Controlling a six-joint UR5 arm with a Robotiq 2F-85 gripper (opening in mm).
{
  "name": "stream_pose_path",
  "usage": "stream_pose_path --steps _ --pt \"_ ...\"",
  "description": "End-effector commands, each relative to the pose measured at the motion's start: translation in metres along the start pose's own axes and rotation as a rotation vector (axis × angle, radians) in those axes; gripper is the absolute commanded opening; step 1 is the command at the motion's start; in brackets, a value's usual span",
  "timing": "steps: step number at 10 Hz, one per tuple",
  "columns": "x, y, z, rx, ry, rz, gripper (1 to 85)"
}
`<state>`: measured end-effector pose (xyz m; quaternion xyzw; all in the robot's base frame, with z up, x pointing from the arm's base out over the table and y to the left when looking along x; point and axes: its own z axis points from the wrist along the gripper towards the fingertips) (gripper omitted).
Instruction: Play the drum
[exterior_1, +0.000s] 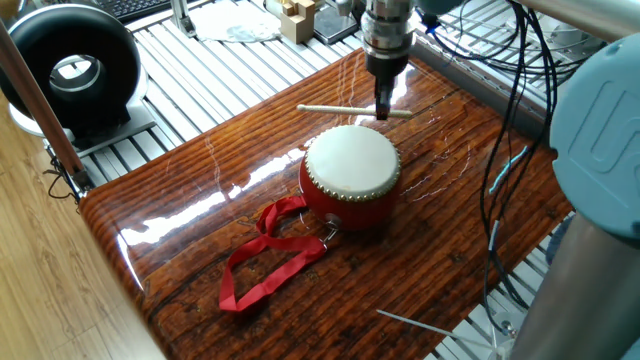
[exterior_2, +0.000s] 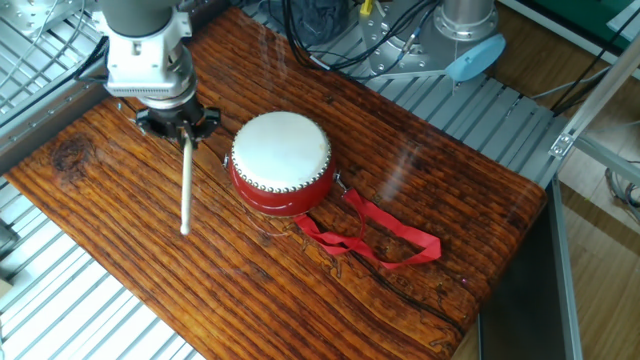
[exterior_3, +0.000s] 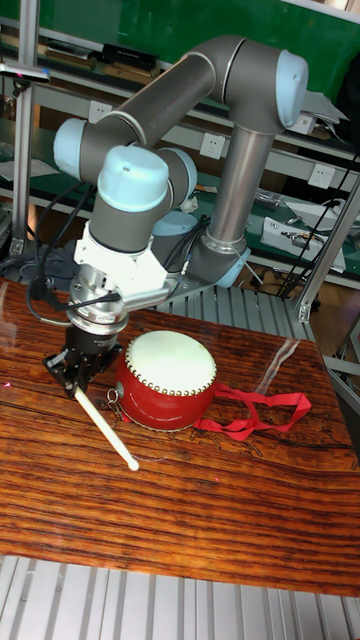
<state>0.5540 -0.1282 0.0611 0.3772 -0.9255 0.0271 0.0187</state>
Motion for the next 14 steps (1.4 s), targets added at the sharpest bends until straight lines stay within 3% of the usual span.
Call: stream_pose_path --steps 1,4,5,9,14 --pt "-0.028 -0.007 -0.002 -0.003 -0.096 -0.106 1.0" --pt "-0.038 -0.017 -0.002 0.039 -0.117 -0.238 1.0" --pt "-0.037 -0.023 -0.003 0.063 -0.101 -0.291 1.0" --pt "-0.04 -0.015 -0.018 0.03 -0.102 -0.272 1.0" --pt "-0.028 -0.004 -0.041 0.057 -0.064 -0.379 1.0"
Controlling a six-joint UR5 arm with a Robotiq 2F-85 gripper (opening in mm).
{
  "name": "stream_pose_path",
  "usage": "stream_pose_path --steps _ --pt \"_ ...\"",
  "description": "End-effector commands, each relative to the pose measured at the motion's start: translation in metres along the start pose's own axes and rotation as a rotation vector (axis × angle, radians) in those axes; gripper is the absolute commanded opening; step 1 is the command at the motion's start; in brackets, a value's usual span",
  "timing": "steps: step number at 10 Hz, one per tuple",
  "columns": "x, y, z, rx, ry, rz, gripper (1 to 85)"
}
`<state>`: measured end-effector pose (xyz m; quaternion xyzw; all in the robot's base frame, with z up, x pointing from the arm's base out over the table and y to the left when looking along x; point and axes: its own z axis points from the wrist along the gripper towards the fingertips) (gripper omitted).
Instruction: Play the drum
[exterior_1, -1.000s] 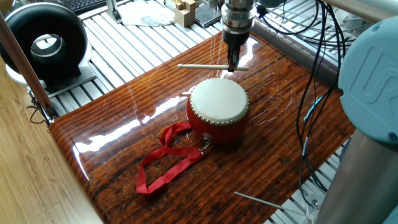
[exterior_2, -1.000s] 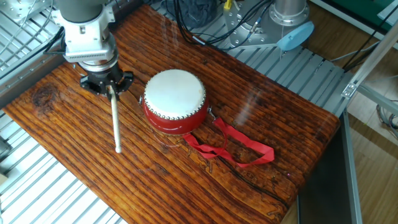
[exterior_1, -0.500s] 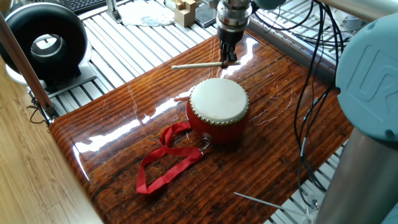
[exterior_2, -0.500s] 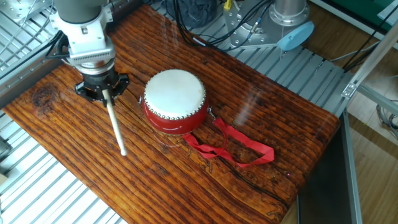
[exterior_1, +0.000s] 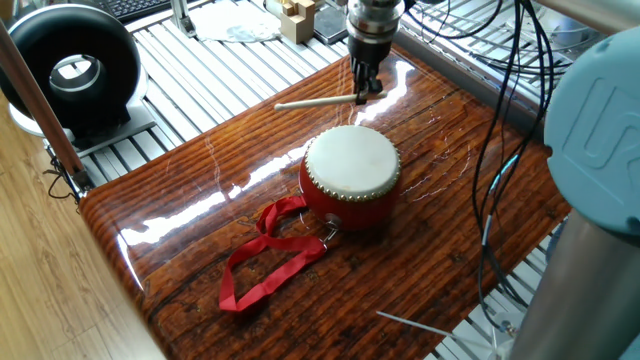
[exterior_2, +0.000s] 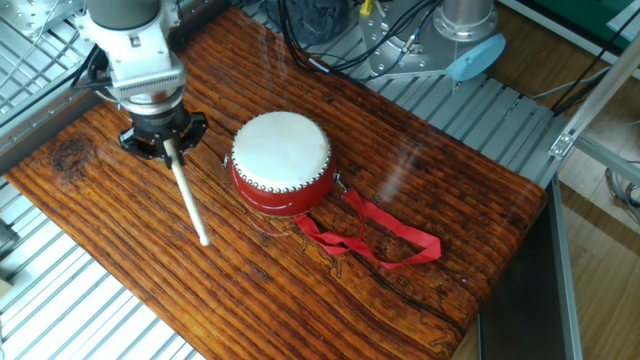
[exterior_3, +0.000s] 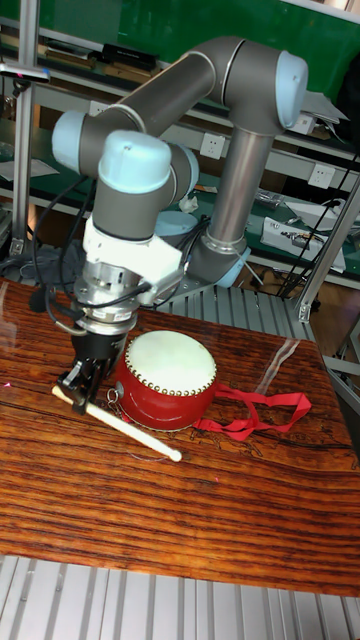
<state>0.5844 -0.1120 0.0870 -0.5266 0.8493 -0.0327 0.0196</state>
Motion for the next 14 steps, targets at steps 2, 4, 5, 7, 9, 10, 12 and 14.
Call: stream_pose_path --steps 2,4,5,7,9,10,12,14 --pt "0.008 0.015 -0.028 0.022 0.039 -0.089 1.0" --pt "0.017 0.024 -0.036 0.023 0.051 -0.141 1.0" --pt "0.021 0.025 -0.037 0.032 0.058 -0.162 1.0" --pt "0.019 0.025 -0.038 0.034 0.05 -0.167 1.0" --pt "0.012 0.02 -0.037 0.048 0.029 -0.194 1.0" --pt "0.008 0.018 -0.037 0.057 0.017 -0.23 1.0" --pt "-0.003 0.008 -0.038 0.104 -0.021 -0.288 1.0" --pt "-0.02 0.013 -0.039 0.095 -0.088 -0.287 1.0"
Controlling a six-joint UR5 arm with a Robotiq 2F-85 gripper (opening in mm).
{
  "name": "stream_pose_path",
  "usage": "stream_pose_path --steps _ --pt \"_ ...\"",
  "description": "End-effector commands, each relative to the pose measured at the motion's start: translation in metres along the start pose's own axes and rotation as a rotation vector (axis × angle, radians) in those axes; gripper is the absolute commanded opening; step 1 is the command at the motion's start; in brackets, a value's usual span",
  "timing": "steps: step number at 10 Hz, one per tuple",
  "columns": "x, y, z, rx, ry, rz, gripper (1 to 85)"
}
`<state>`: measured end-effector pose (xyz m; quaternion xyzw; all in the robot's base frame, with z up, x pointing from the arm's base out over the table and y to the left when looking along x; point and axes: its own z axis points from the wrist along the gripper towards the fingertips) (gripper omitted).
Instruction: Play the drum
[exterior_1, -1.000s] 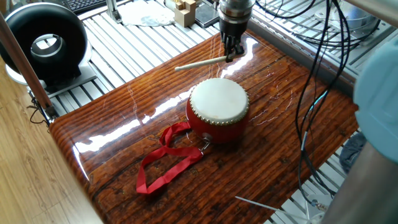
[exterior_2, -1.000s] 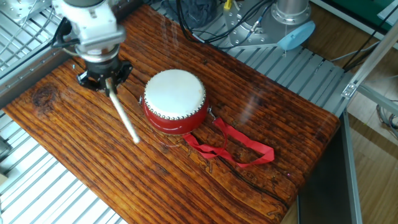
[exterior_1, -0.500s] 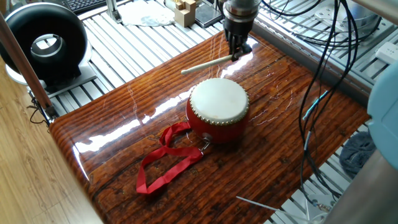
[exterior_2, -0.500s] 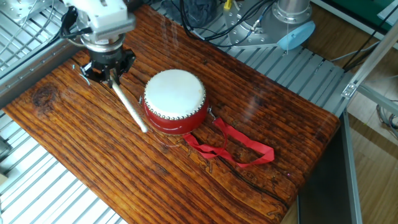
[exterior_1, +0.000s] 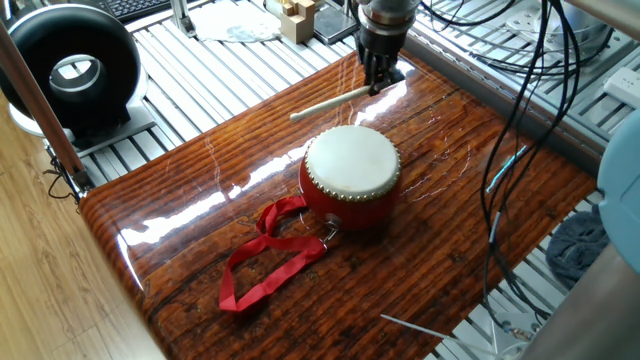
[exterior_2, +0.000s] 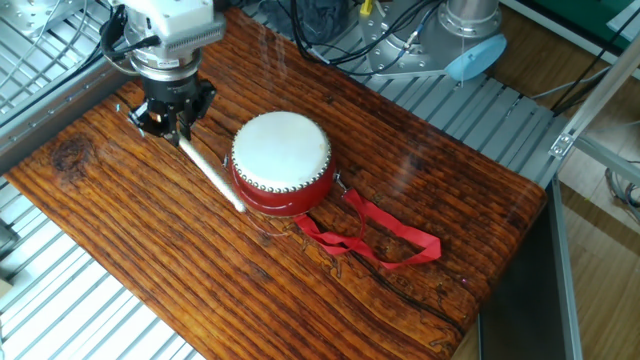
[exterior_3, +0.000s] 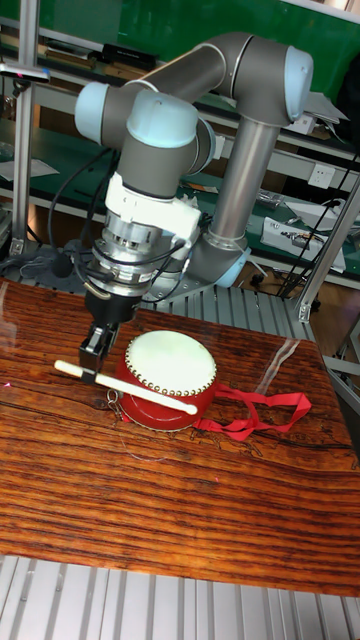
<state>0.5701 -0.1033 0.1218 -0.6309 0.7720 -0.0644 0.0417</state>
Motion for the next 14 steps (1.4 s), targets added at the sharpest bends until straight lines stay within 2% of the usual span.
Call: stream_pose_path --steps 1,4,5,7,9,11,14 --pt "-0.017 -0.004 -0.002 0.017 -0.069 -0.033 1.0" --pt "0.003 0.014 -0.002 -0.055 0.007 -0.068 1.0" --pt "0.01 0.021 -0.011 -0.059 0.017 -0.074 1.0" --pt "0.022 0.033 -0.021 -0.05 0.015 -0.084 1.0" --pt "0.03 0.053 -0.019 -0.039 0.018 -0.096 1.0" --pt "0.034 0.064 -0.024 -0.03 0.024 -0.118 1.0" --pt "0.039 0.074 -0.029 -0.035 0.002 -0.129 1.0"
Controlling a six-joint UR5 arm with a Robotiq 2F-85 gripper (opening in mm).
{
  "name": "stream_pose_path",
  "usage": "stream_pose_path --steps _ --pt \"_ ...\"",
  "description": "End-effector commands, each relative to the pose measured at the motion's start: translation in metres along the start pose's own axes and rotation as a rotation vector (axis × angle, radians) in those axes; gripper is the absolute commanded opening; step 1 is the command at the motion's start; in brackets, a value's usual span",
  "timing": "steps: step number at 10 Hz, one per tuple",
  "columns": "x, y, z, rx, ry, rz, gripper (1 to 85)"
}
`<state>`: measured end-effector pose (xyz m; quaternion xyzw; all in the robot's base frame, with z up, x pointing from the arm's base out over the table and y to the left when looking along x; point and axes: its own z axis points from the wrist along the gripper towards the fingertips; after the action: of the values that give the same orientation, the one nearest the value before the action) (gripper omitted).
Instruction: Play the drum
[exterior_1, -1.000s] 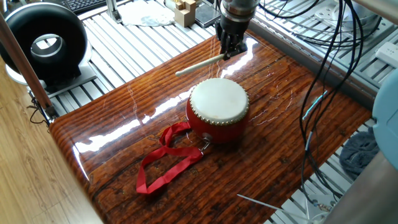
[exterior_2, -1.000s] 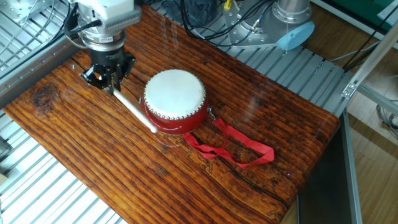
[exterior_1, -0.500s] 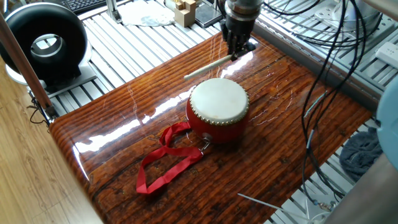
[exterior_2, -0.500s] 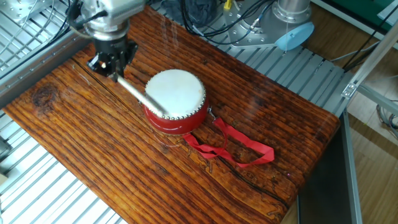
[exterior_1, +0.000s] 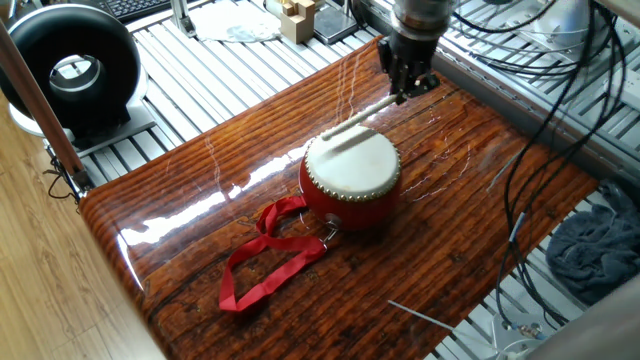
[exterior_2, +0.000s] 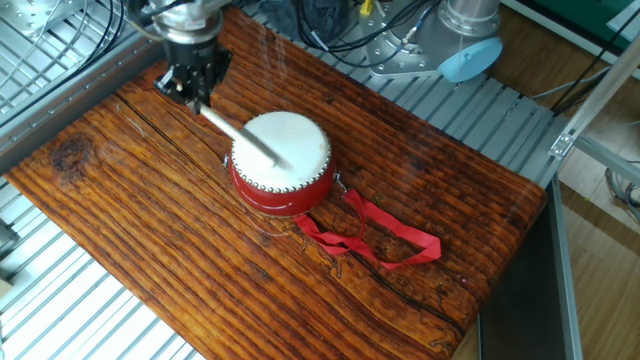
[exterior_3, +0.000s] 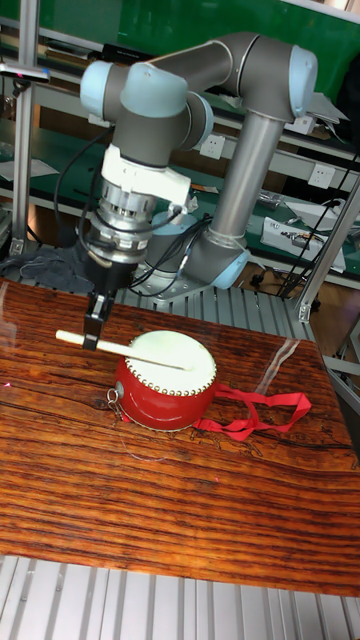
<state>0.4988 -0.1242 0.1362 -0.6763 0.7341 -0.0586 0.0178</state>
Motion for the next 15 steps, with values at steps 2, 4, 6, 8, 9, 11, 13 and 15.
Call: stream_pose_path --steps 2,4,6,8,9,11,13,15 --pt "0.012 0.018 -0.007 0.005 -0.009 -0.005 1.0" --pt "0.017 0.019 -0.007 0.006 0.004 -0.002 1.0" --pt "0.021 0.018 -0.007 0.009 0.019 -0.007 1.0" --pt "0.02 0.02 -0.007 0.004 0.017 -0.002 1.0" --pt "0.02 0.02 -0.008 0.002 0.017 -0.002 1.0" --pt "0.02 0.024 -0.012 0.0 0.014 0.006 1.0" --pt "0.022 0.027 -0.017 -0.001 0.017 0.01 1.0" --pt "0.026 0.018 -0.01 0.026 0.038 -0.005 1.0"
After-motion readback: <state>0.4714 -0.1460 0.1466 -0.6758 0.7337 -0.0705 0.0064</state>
